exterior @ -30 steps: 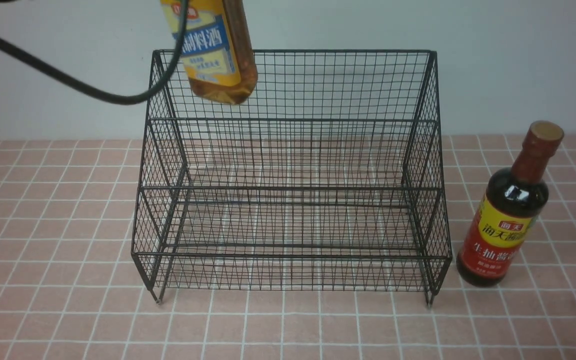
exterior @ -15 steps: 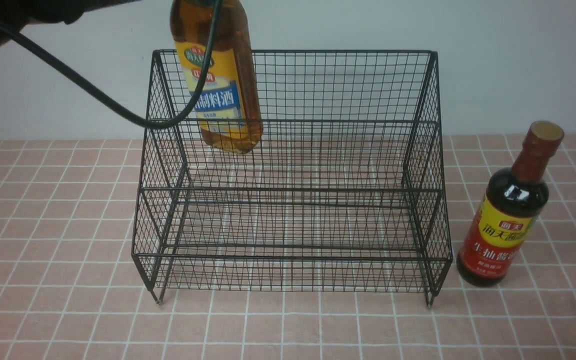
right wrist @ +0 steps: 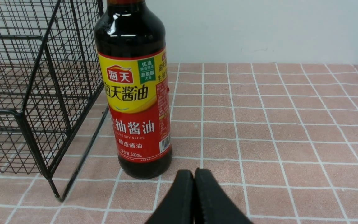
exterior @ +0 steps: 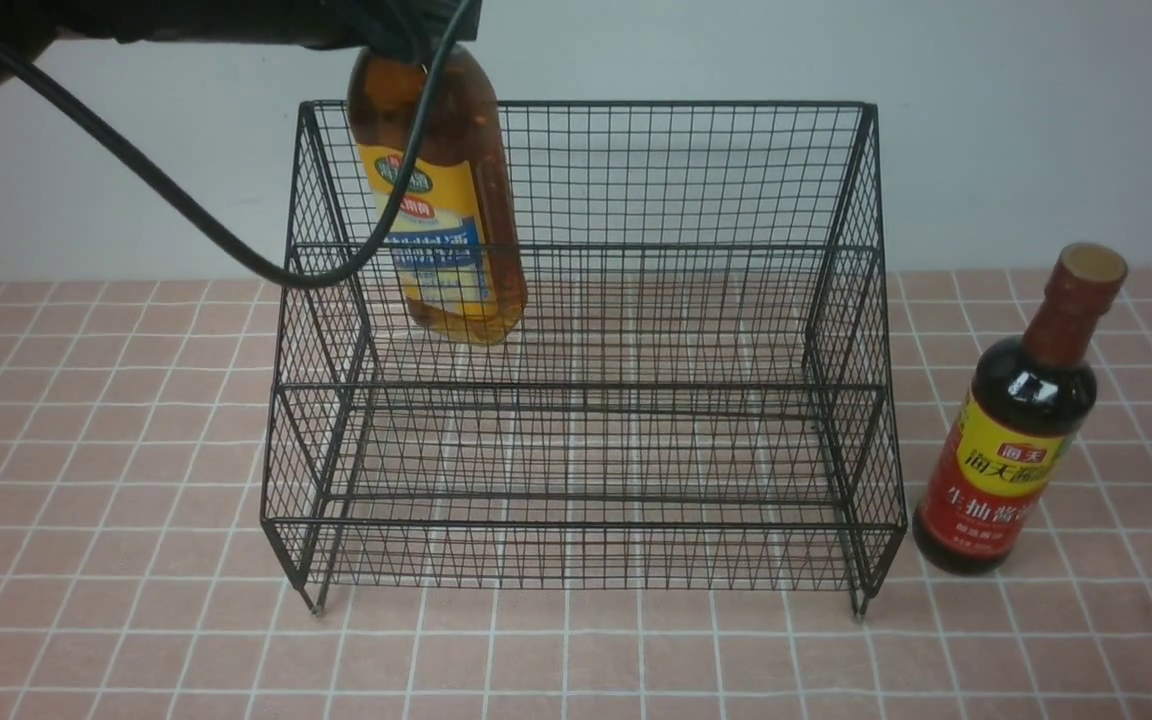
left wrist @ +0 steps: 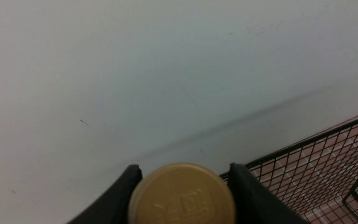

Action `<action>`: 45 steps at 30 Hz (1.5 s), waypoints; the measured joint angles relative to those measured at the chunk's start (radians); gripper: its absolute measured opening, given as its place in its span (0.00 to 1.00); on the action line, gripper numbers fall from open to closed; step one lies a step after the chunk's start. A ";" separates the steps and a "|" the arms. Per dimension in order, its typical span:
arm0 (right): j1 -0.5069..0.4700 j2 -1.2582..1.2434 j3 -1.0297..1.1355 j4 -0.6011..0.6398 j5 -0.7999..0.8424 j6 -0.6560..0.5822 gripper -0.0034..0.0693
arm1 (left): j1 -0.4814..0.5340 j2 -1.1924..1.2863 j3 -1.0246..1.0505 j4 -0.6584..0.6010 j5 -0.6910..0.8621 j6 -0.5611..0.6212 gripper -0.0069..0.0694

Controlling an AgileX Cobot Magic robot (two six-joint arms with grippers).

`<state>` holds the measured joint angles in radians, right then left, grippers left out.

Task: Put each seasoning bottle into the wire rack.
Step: Use the left arm to put the condiment bottle back on the shelf

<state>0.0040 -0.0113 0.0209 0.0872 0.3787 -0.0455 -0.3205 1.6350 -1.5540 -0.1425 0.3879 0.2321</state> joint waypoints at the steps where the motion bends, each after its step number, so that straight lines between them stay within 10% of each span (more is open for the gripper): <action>1: 0.000 0.000 0.000 0.000 0.000 0.000 0.03 | 0.000 0.008 0.000 0.000 0.008 0.000 0.50; 22: 0.000 0.000 0.000 0.000 0.000 0.000 0.03 | 0.003 -0.012 -0.011 0.069 -0.024 0.007 0.66; 33: 0.000 0.000 0.000 0.000 0.000 0.000 0.03 | 0.016 -0.197 -0.018 0.077 0.350 -0.056 0.13; 45: 0.000 0.000 0.000 0.000 0.000 0.000 0.03 | 0.016 -0.129 0.173 -0.045 0.350 -0.062 0.08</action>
<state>0.0040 -0.0113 0.0209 0.0872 0.3787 -0.0455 -0.3042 1.5059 -1.3815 -0.1876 0.7376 0.1699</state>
